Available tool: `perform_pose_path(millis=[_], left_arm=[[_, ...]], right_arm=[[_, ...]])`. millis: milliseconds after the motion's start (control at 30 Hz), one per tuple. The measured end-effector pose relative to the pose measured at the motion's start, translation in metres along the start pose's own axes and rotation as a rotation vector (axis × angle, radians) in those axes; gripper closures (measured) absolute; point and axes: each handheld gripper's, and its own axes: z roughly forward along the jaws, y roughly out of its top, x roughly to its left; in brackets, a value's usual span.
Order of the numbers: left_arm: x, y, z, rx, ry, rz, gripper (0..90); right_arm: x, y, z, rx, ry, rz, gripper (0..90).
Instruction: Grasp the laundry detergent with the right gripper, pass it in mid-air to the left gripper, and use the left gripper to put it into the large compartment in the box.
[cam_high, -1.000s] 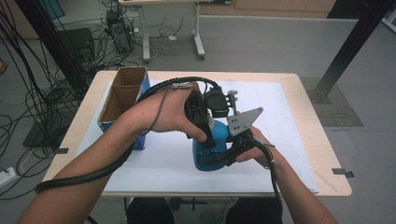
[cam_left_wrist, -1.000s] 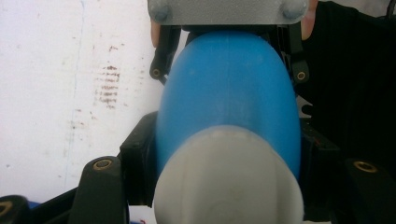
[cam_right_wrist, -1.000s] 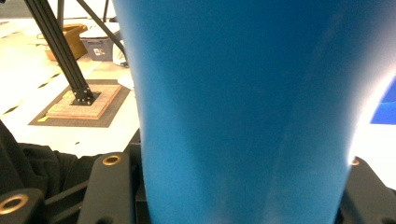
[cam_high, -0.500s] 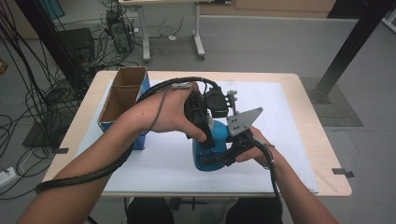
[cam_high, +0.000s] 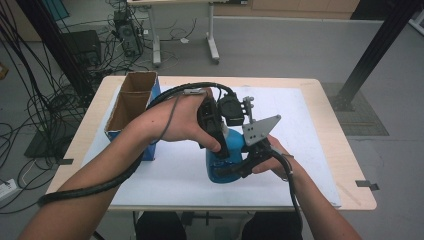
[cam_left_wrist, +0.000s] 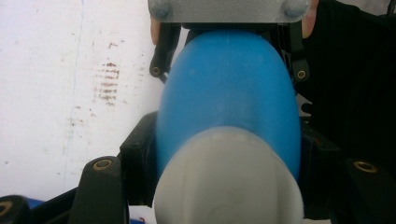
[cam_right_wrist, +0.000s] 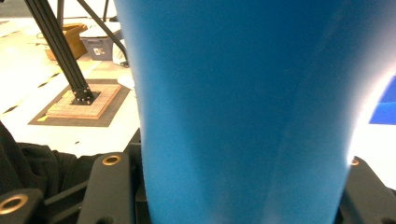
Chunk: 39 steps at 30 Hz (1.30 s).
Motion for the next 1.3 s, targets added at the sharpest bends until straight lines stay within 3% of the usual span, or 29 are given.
perform_pose_path(millis=[633, 867, 1300], left_arm=[[0.0024, -0.0002, 0.0012, -0.002, 0.000, -0.010, 37.8], [0.0046, 0.0001, 0.0025, 0.011, 0.008, 0.006, 37.9], [0.0043, 0.0010, 0.0009, 0.033, 0.011, 0.000, 38.0]], right_arm=[[-0.0025, -0.0011, 0.0004, -0.004, 0.003, 0.001, 43.7], [-0.0048, -0.0024, 0.0009, -0.006, -0.010, -0.001, 43.5], [-0.0057, -0.0030, 0.0034, -0.025, -0.010, -0.009, 42.8]])
